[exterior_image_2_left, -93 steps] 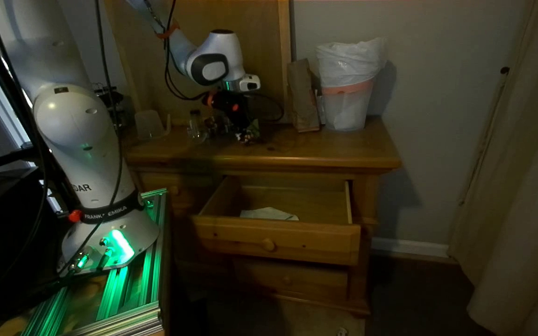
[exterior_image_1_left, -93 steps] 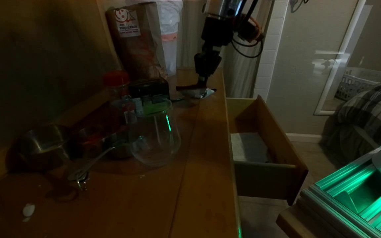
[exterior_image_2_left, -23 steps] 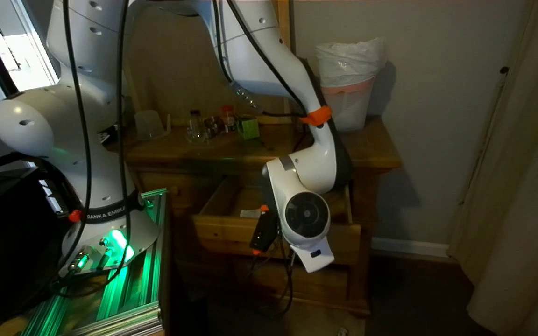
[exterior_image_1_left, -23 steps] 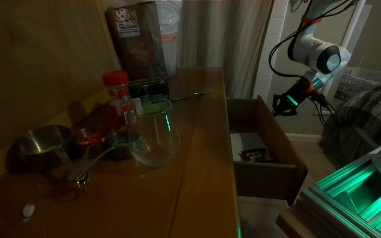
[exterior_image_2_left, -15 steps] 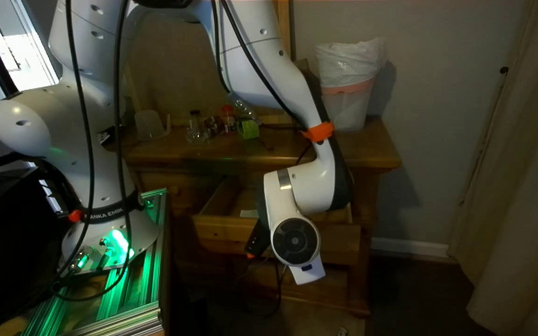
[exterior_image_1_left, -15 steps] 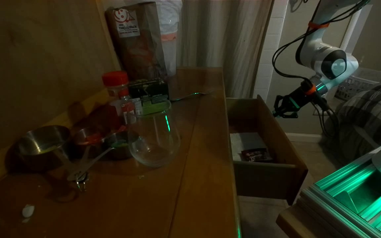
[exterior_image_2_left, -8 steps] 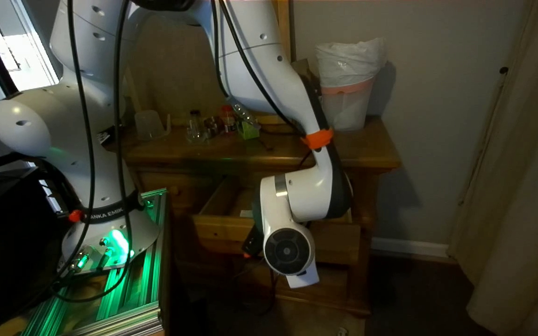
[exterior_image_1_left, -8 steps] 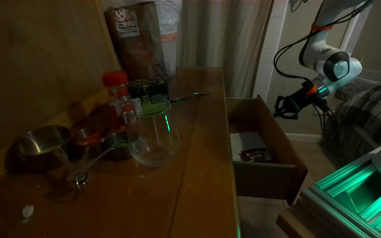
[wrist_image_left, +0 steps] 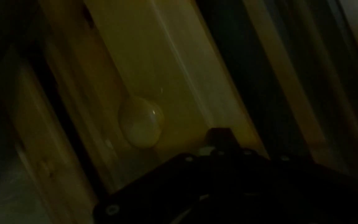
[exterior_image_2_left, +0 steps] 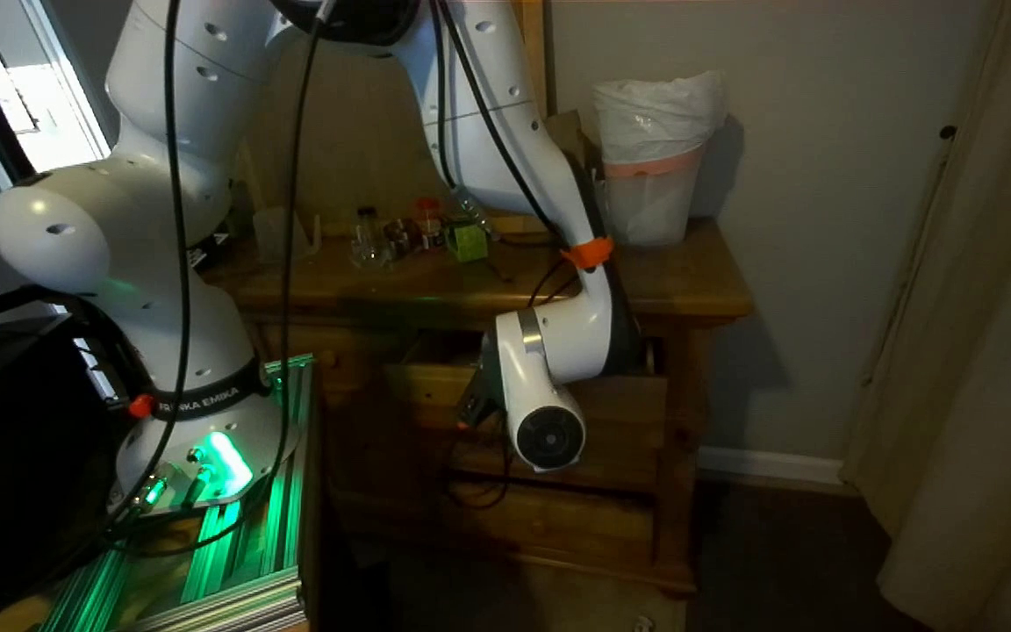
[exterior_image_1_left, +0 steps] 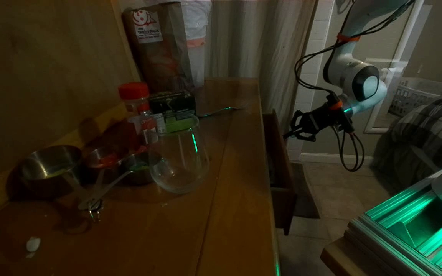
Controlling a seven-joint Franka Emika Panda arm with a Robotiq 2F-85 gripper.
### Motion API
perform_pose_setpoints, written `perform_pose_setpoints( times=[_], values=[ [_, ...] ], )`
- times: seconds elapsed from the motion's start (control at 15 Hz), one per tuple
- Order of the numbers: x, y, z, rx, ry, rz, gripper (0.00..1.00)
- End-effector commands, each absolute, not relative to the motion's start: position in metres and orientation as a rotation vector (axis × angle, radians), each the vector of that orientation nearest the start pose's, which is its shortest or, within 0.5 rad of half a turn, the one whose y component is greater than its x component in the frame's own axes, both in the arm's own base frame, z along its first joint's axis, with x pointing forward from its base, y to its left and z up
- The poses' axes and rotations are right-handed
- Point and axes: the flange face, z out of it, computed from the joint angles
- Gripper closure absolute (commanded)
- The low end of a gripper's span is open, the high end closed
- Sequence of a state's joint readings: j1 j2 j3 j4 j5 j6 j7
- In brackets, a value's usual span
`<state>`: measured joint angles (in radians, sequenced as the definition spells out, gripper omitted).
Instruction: Put the chip packet inside the drawer then close it
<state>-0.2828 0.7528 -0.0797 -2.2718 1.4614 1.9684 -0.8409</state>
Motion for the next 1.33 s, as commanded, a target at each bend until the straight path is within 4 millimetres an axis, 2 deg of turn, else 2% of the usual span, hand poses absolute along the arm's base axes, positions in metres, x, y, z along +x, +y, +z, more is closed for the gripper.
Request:
perform_pose_setpoints(
  times=[0.0,0.13,0.2,0.27,0.33,0.4,0.73,1.27],
  values=[
    [0.416,-0.053,0.011,-1.800,0.822,0.260,1.00],
    [0.419,-0.046,0.011,-1.811,0.798,0.272,1.00],
    [0.420,-0.044,0.012,-1.835,0.780,0.272,0.94],
    [0.422,-0.044,0.014,-1.836,0.776,0.267,0.99],
    [0.424,-0.045,0.016,-1.838,0.771,0.260,0.96],
    [0.426,-0.045,0.017,-1.838,0.769,0.252,1.00],
    [0.427,-0.039,0.012,-1.833,0.762,0.241,1.00],
    [0.432,-0.011,0.013,-1.784,0.770,0.244,1.00]
  ],
)
